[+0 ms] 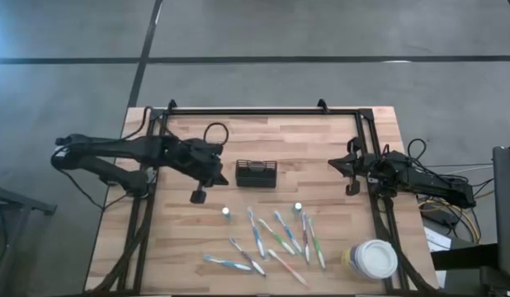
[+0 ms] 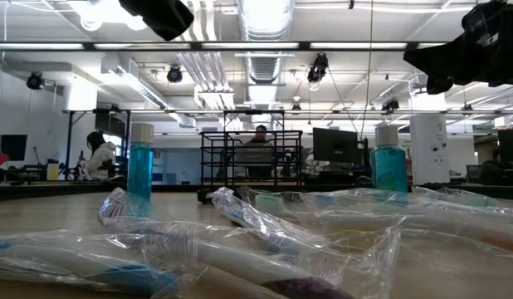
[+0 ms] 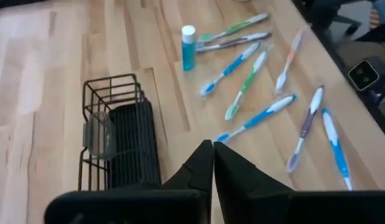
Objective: Pick & Place toothbrushing station
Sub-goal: Put the left blue mouthwash into the black wire organizer
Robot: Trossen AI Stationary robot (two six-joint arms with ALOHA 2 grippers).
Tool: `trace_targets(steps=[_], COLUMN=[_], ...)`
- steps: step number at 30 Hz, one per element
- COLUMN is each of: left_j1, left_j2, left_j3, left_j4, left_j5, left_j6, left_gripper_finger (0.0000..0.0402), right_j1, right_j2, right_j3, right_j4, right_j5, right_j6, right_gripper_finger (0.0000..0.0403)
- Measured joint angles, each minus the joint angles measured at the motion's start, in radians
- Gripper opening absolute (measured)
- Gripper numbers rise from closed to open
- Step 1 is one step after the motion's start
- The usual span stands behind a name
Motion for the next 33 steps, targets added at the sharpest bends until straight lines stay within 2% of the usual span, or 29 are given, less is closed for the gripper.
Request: trace_targets(steps=[3, 8, 11, 13, 17, 20, 24, 29, 33], left_j1=[-0.011, -0.024, -0.033, -0.056, -0.132, -0.187, -0.239, -0.247, -0.247], left_j2=[0.041, 0.092, 0.127, 0.144, 0.199, 0.250, 0.342, 0.464, 0.549], left_j3=[0.030, 0.049, 0.048, 0.048, 0.051, 0.094, 0.191, 0.334, 0.397], left_j4=[-0.029, -0.028, -0.068, -0.091, -0.112, -0.162, -0.263, -0.377, -0.475], left_j5=[-0.005, 0.008, 0.086, 0.094, -0.029, -0.099, -0.102, -0.113, -0.128], left_j6=[-0.003, -0.120, -0.005, 0.080, 0.160, 0.199, 0.247, 0.265, 0.334], left_gripper_finger=[0.0011, 0.0013, 0.0018, 0.0021, 0.0033, 0.0054, 0.0096, 0.0159, 0.0193], right_j1=[0.000, 0.000, 0.000, 0.000, 0.000, 0.000, 0.000, 0.000, 0.000], right_j2=[-0.001, -0.001, 0.000, 0.000, 0.001, 0.007, 0.018, 0.019, 0.019], right_j3=[0.000, 0.000, 0.000, 0.000, 0.000, 0.000, 0.000, 0.000, 0.000], right_j4=[0.000, 0.000, 0.000, 0.000, -0.009, -0.026, -0.030, -0.030, -0.030], right_j5=[-0.001, 0.000, 0.000, 0.000, 0.000, 0.000, 0.000, 0.000, 0.000], right_j6=[0.041, 0.048, 0.050, 0.050, 0.050, 0.047, 0.048, 0.050, 0.050], right_gripper_finger=[0.0008, 0.0008, 0.0008, 0.0008, 0.0008, 0.0008, 0.0008, 0.0008, 0.0008])
